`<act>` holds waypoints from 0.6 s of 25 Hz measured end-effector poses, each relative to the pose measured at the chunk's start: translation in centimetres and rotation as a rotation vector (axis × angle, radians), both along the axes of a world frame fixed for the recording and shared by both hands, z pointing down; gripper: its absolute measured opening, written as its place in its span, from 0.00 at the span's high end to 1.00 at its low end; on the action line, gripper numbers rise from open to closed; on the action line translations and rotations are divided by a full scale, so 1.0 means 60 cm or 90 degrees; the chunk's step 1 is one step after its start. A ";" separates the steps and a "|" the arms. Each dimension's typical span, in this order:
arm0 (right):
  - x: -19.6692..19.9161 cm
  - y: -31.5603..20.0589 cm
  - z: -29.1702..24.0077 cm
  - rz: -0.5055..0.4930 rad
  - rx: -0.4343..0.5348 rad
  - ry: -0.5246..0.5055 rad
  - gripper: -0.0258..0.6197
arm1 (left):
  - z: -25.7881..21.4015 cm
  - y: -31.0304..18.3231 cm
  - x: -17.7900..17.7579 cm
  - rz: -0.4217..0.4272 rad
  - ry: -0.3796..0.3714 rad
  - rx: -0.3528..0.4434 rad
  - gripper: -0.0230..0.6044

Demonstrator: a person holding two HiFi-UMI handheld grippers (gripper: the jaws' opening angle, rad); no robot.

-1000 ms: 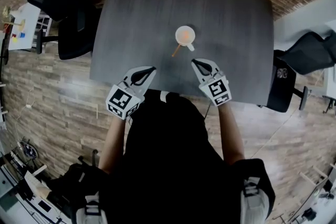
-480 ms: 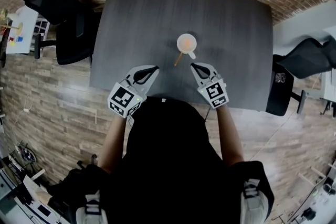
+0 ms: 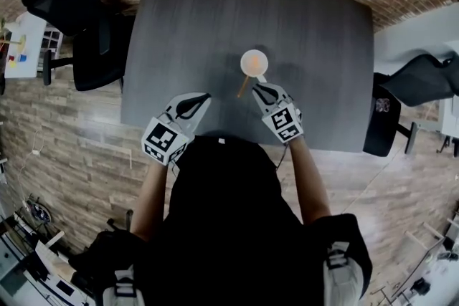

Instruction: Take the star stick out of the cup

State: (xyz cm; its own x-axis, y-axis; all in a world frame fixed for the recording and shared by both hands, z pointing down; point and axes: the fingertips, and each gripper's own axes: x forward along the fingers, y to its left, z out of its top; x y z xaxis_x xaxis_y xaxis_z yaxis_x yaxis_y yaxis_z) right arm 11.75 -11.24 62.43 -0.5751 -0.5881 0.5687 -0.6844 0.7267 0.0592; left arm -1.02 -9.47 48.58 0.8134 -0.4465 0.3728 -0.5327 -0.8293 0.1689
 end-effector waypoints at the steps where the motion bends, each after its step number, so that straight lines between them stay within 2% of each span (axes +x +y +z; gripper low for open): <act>1: 0.000 -0.003 0.006 -0.008 0.004 0.006 0.88 | 0.002 -0.002 0.001 -0.001 -0.001 -0.002 0.96; 7: 0.000 -0.018 0.046 -0.026 0.015 0.058 0.82 | 0.010 -0.010 -0.002 -0.008 0.001 -0.017 0.96; 15: -0.010 -0.035 0.087 -0.035 0.016 0.100 0.81 | 0.017 -0.021 -0.018 -0.015 -0.004 -0.023 0.96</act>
State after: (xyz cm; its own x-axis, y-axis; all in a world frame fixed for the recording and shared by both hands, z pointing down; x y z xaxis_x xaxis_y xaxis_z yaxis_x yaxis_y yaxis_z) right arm 11.14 -13.32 67.64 -0.5118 -0.5733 0.6399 -0.6250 0.7594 0.1805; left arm -2.08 -10.73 49.58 0.8001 -0.4524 0.3938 -0.5537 -0.8096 0.1949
